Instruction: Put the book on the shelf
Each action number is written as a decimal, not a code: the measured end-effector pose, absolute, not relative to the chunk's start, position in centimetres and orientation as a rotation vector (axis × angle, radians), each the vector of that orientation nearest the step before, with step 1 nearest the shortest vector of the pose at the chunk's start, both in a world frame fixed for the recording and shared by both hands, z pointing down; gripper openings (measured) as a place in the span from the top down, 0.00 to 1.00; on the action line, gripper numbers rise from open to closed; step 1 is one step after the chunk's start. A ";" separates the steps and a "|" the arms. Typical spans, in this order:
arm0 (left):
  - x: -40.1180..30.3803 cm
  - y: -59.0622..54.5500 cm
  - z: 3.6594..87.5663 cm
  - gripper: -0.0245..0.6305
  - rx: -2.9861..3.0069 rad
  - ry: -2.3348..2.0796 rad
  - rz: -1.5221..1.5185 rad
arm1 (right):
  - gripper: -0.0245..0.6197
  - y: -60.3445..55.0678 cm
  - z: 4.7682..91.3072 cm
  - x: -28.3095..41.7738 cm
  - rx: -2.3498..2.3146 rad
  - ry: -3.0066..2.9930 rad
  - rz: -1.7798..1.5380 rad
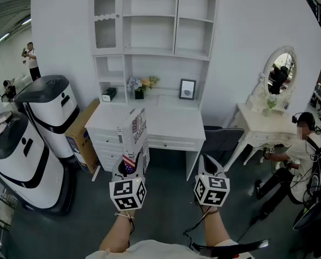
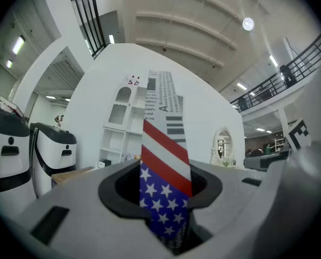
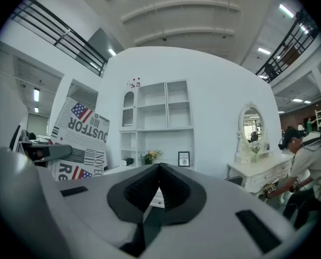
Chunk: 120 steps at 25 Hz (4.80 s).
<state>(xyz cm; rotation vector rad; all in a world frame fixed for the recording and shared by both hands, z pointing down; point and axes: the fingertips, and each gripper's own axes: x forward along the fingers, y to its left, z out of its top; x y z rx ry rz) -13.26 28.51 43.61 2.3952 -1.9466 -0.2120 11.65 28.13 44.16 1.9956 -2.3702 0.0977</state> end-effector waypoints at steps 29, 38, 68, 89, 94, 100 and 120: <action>-16.5 28.7 44.7 0.72 2.444 -1.878 -0.208 | 0.93 28.7 45.0 7.9 2.055 -2.382 0.195; -16.5 25.0 45.6 0.72 2.414 -1.892 -0.198 | 0.93 24.8 45.9 8.9 2.057 -2.378 0.230; -8.9 1.8 43.5 0.72 2.367 -1.986 -0.226 | 0.93 -0.4 43.8 17.0 1.977 -2.436 0.208; -9.7 -4.9 46.5 0.72 2.288 -2.027 -0.167 | 0.93 -8.2 47.3 15.8 1.877 -2.447 0.269; -9.6 -7.3 46.0 0.72 2.320 -2.012 -0.180 | 0.93 -10.3 47.0 15.8 1.894 -2.441 0.254; -10.2 -11.5 45.3 0.72 2.341 -2.003 -0.214 | 0.93 -14.0 47.1 14.9 1.897 -2.428 0.240; -12.7 -29.3 42.5 0.72 2.416 -1.943 -0.224 | 0.93 -31.7 43.7 11.0 1.928 -2.414 0.181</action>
